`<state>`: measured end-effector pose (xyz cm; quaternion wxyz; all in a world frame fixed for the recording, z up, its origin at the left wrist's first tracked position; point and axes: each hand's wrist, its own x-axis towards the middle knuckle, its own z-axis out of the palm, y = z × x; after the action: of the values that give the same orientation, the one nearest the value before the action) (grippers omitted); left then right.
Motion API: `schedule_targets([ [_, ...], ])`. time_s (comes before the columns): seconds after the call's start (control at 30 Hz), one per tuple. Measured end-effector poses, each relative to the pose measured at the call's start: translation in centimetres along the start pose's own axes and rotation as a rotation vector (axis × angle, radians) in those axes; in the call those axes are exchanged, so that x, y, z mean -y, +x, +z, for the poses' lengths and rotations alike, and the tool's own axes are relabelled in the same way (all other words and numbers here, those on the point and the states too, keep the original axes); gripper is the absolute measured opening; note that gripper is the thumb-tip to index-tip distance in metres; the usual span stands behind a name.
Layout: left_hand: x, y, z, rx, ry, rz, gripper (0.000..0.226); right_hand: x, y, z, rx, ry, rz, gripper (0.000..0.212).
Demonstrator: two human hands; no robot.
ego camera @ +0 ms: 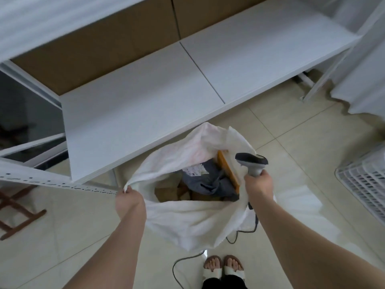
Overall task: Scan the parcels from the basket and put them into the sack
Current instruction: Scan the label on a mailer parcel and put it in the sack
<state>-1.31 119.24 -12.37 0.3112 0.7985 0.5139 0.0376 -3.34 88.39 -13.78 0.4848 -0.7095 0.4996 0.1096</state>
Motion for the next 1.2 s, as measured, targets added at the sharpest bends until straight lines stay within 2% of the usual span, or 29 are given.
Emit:
schedule_targets([
  [0.07,0.3,-0.1,1.1,0.094,0.087,-0.024,0.037,-0.5,0.0,0.6,0.024,-0.151,-0.009,0.016],
  [0.13,0.8,-0.8,2.3,0.186,0.177,-0.100,0.052,-1.4,-0.5,1.2,0.054,-0.243,0.026,0.015],
  [0.2,0.7,-1.5,2.5,0.203,0.303,-0.050,0.066,-2.2,-0.9,1.4,0.040,-0.251,0.064,0.018],
  [0.23,0.6,-1.7,2.5,0.179,0.423,0.088,0.069,-2.3,-1.0,1.4,0.032,-0.243,0.074,0.020],
  [0.3,0.5,-2.3,2.9,0.160,0.681,0.526,0.067,-2.1,-1.3,1.3,0.040,-0.232,0.072,0.020],
  [0.33,0.2,-2.7,3.4,0.225,0.752,0.729,0.061,-1.9,-1.4,1.3,0.050,-0.230,0.064,0.020],
  [0.37,-0.1,-3.4,4.2,0.356,0.773,0.851,0.056,-1.8,-1.5,1.4,0.063,-0.237,0.058,0.020],
  [0.43,0.0,-4.9,6.6,0.671,0.848,0.949,0.051,-1.6,-1.2,2.1,0.110,-0.286,0.053,0.021],
  [0.5,0.7,-6.2,9.4,0.836,0.963,1.002,0.058,-1.7,-0.6,3.3,0.150,-0.348,0.056,0.021],
  [0.63,2.9,-5.7,15.8,0.730,1.185,1.154,0.087,-3.2,1.8,5.9,0.114,-0.416,0.018,0.010],
  [0.7,3.9,-5.0,18.8,0.702,1.252,1.245,0.080,-4.5,3.6,6.8,0.101,-0.423,-0.018,0.009],
  [0.8,6.4,-3.5,20.8,0.743,1.448,1.180,0.044,-6.2,5.6,7.7,0.075,-0.438,-0.037,0.016],
  [0.9,8.9,-0.8,20.5,0.664,1.741,1.005,0.041,-7.4,6.9,8.5,0.052,-0.422,-0.043,0.022],
  [0.97,9.3,0.2,20.4,0.774,1.774,0.945,0.042,-7.8,7.2,9.2,0.076,-0.425,-0.021,0.025],
  [1.03,8.0,-0.1,20.2,0.986,1.700,0.929,0.040,-7.8,7.0,9.5,0.108,-0.471,0.005,0.031],
  [1.07,7.1,-0.4,19.8,1.064,1.664,0.814,0.040,-7.7,6.8,9.4,0.107,-0.499,0.010,0.034],
  [1.1,6.0,-0.8,19.4,1.088,1.620,0.633,0.043,-7.5,6.6,9.3,0.088,-0.532,-0.002,0.037],
  [1.13,4.9,-0.8,19.4,1.089,1.558,0.545,0.050,-7.0,6.4,9.1,0.055,-0.568,-0.027,0.039],
  [1.2,3.0,-0.7,19.3,1.085,1.178,0.538,0.067,-6.0,6.2,8.7,0.017,-0.605,-0.080,0.037],
])
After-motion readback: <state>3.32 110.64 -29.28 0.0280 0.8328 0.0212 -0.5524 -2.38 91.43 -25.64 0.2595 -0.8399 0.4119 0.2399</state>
